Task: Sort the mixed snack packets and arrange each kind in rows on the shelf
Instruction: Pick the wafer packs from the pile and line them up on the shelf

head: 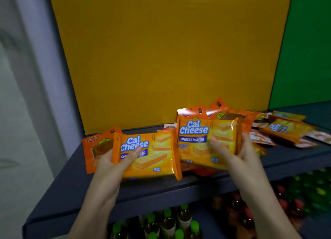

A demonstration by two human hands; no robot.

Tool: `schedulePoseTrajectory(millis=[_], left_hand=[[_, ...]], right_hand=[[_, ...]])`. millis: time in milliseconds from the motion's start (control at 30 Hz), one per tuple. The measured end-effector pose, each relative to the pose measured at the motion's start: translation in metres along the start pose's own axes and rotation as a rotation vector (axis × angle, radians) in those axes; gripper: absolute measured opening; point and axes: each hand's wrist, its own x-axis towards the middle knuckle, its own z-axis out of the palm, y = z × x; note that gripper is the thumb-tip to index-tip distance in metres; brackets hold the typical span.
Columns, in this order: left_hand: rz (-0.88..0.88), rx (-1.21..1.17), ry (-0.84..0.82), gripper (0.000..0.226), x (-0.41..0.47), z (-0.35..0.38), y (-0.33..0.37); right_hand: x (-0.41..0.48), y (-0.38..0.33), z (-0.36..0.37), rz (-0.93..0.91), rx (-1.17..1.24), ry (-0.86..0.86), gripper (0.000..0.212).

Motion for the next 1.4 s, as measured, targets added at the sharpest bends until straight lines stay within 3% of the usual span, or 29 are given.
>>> schedulePoseTrajectory(millis=[267, 400, 500, 600, 1033, 1167, 1300, 1400], left_hand=[[-0.044, -0.243, -0.177, 0.012, 0.01, 0.136, -0.001], [-0.048, -0.279, -0.324, 0.05, 0.0, 0.22, -0.01], [-0.148, -0.313, -0.387, 0.02, -0.027, 0.284, -0.03], [-0.165, -0.339, -0.426, 0.015, -0.055, 0.338, -0.042], [-0.214, -0.282, -0.433, 0.03, -0.081, 0.529, -0.075], [-0.194, -0.296, -0.399, 0.011, -0.061, 0.587, -0.084], [-0.204, -0.301, -0.366, 0.017, -0.026, 0.641, -0.089], [-0.196, -0.296, -0.332, 0.005, 0.002, 0.676, -0.093]], right_hand=[[0.013, -0.01, -0.151, 0.017, 0.028, 0.294, 0.025], [-0.001, -0.009, -0.246, 0.051, 0.007, 0.454, 0.031], [-0.012, -0.005, -0.313, 0.088, 0.013, 0.525, 0.022], [-0.021, 0.0, -0.374, 0.12, 0.015, 0.574, 0.019], [0.021, 0.017, -0.533, 0.151, -0.06, 0.591, 0.022], [0.066, 0.027, -0.57, 0.141, -0.066, 0.577, 0.03], [0.126, 0.033, -0.603, 0.123, -0.072, 0.545, 0.032], [0.171, 0.039, -0.625, 0.123, -0.076, 0.505, 0.036]])
